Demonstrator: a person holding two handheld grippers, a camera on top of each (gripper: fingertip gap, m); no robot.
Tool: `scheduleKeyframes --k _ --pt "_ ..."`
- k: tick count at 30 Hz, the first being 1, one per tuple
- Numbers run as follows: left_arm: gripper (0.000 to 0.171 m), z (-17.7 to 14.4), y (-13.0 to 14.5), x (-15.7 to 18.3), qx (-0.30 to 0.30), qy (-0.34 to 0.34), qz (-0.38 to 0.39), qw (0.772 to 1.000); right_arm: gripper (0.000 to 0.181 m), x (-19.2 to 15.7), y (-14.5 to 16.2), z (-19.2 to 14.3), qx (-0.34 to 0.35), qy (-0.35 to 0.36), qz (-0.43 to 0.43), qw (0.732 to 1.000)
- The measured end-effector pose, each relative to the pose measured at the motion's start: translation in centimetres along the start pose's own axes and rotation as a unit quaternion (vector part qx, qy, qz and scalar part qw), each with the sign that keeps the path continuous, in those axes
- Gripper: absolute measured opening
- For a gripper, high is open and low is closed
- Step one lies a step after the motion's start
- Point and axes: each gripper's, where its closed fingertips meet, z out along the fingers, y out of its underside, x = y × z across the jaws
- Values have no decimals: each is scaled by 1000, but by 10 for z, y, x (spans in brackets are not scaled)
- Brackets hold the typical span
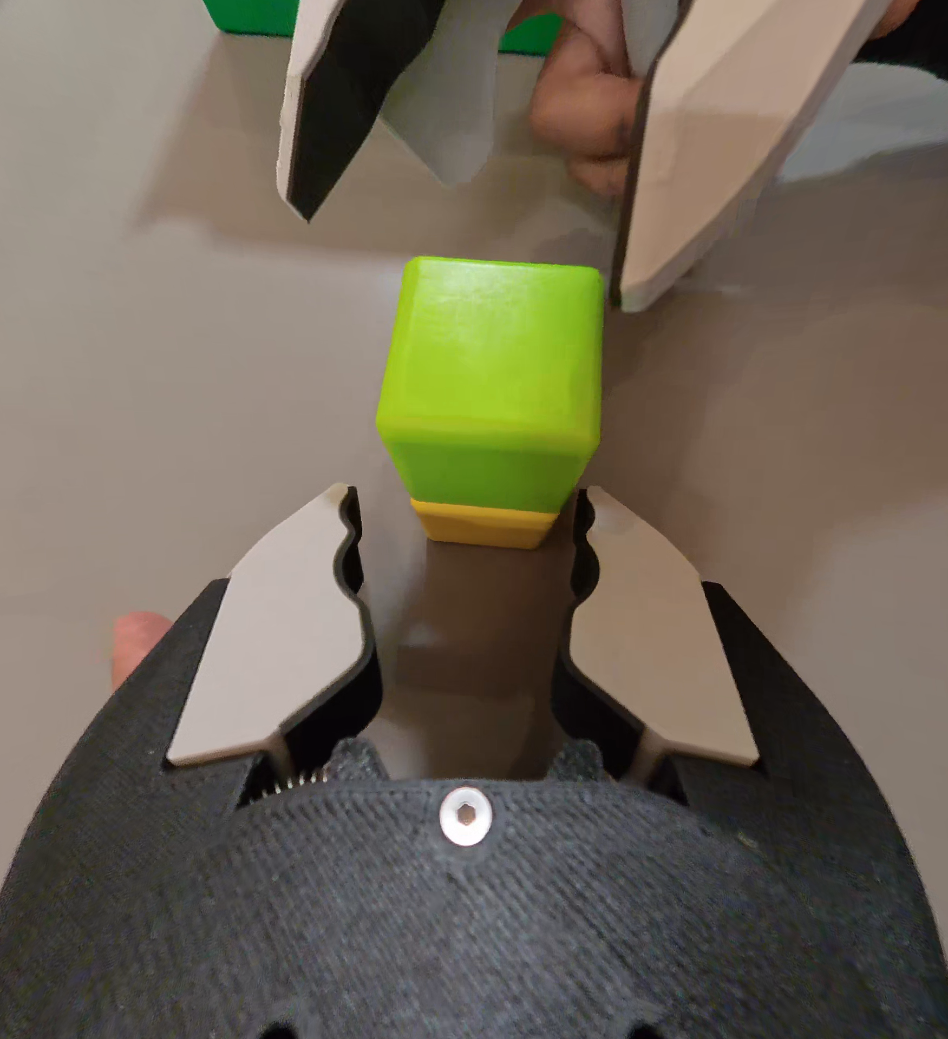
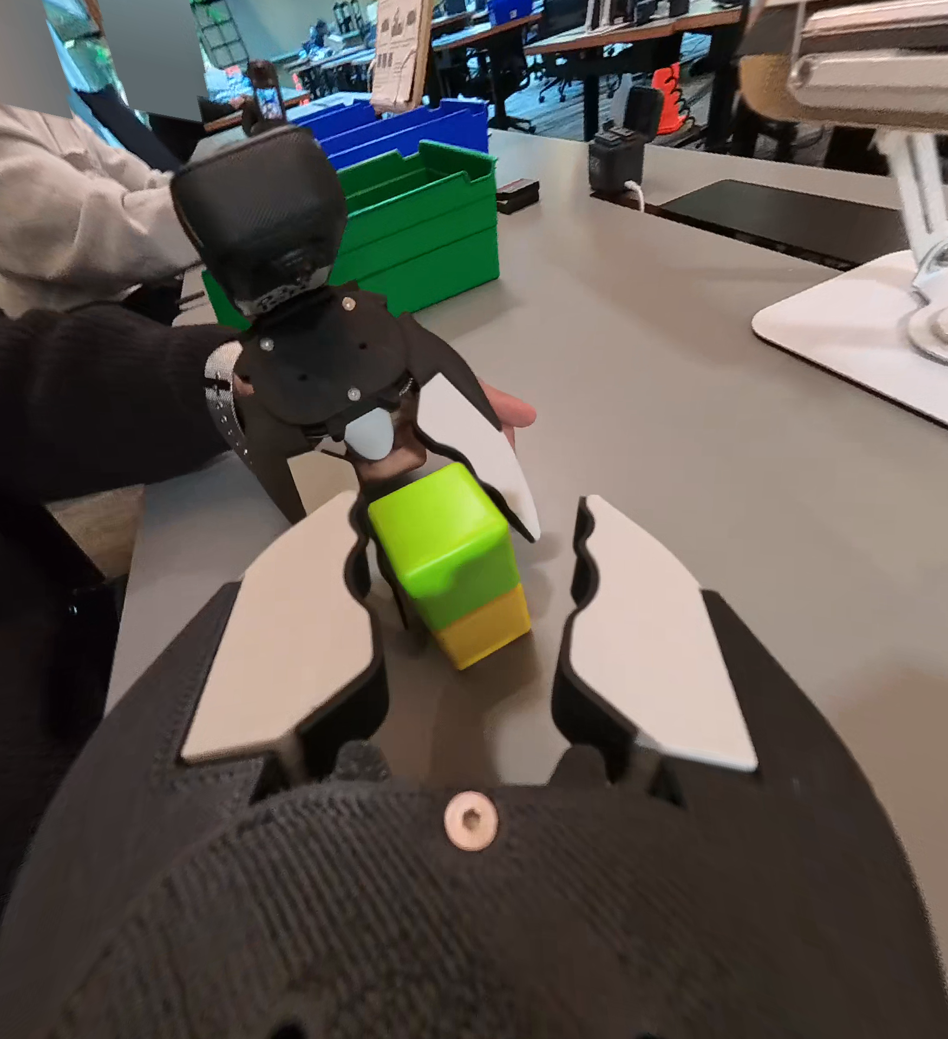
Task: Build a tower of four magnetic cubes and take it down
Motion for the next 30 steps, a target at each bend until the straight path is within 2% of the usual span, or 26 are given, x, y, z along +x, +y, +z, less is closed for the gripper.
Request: scheduleKeyframes --k 6,9,30 --pt "73 2 0 2 -4 5 -1 1000 72 -11 13 7 -36 -5 -74 997" --pt "73 2 1 2 -6 6 -2 1000 64 -12 20 10 -53 0 -92 994" --pt "58 7 6 4 -30 -2 19 999 65 -14 23 15 -49 6 -107 993"
